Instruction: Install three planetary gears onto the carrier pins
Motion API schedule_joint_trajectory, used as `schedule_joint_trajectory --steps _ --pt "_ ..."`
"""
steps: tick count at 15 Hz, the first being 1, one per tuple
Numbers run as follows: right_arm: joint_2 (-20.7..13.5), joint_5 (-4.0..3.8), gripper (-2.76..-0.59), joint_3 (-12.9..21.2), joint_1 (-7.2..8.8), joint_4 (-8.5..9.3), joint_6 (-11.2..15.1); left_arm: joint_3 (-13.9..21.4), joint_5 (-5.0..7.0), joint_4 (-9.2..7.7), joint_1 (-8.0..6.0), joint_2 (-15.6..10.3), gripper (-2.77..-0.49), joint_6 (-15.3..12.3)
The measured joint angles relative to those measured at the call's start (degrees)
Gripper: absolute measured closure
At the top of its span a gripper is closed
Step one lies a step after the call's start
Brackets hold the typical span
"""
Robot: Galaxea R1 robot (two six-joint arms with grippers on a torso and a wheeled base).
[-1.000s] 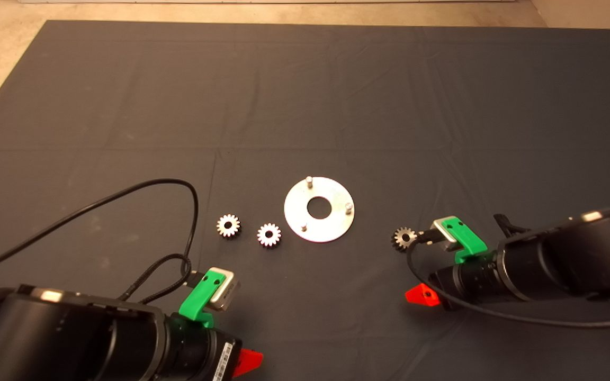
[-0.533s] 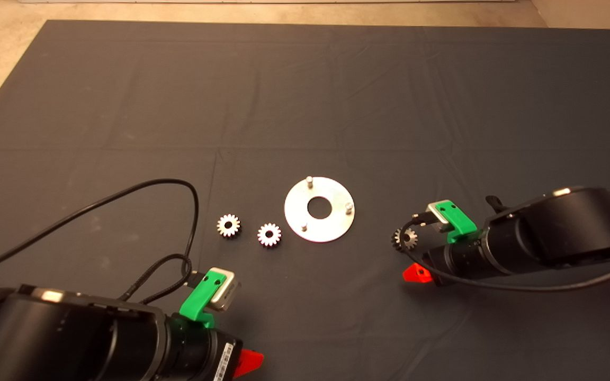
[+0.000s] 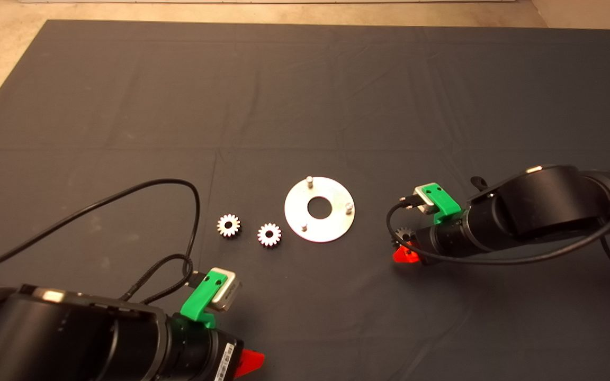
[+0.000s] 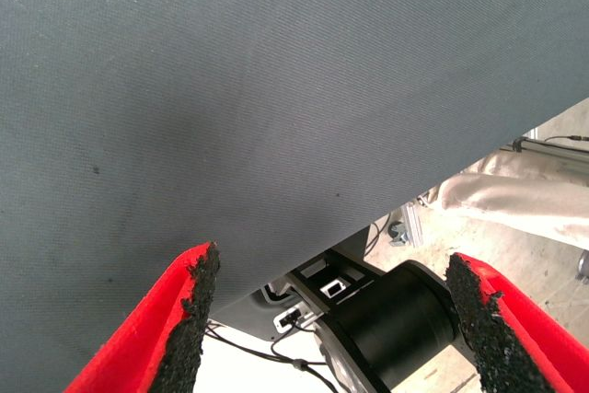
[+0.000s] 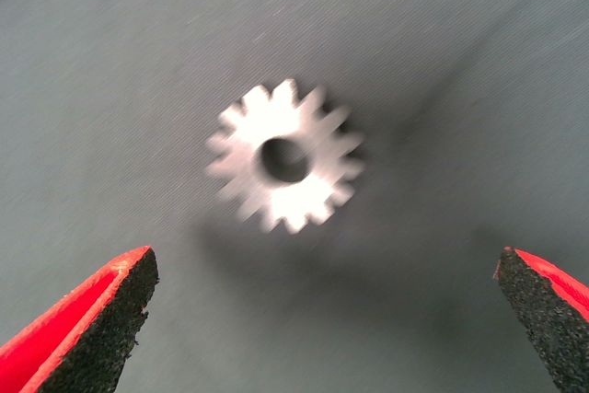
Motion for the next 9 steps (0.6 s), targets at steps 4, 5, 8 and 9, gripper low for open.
schedule_joint_trajectory --steps 4,5,8,9 --pt "0.3 0.01 -2.70 -2.2 -0.02 -0.23 -2.0 0.0 -0.02 0.00 0.00 0.0 -1.75 0.0" --pt "0.3 0.00 -2.70 -2.5 -0.02 -0.28 -2.0 0.0 -0.02 0.00 0.00 0.0 -1.75 0.0" --pt "0.9 1.25 -2.53 -3.8 -0.05 -0.41 -2.1 0.0 -0.03 0.00 0.00 0.0 -1.75 0.0" --pt "1.2 1.69 -2.46 -4.1 -0.06 -0.41 -2.1 0.0 -0.02 0.00 0.00 0.0 -1.75 0.0"
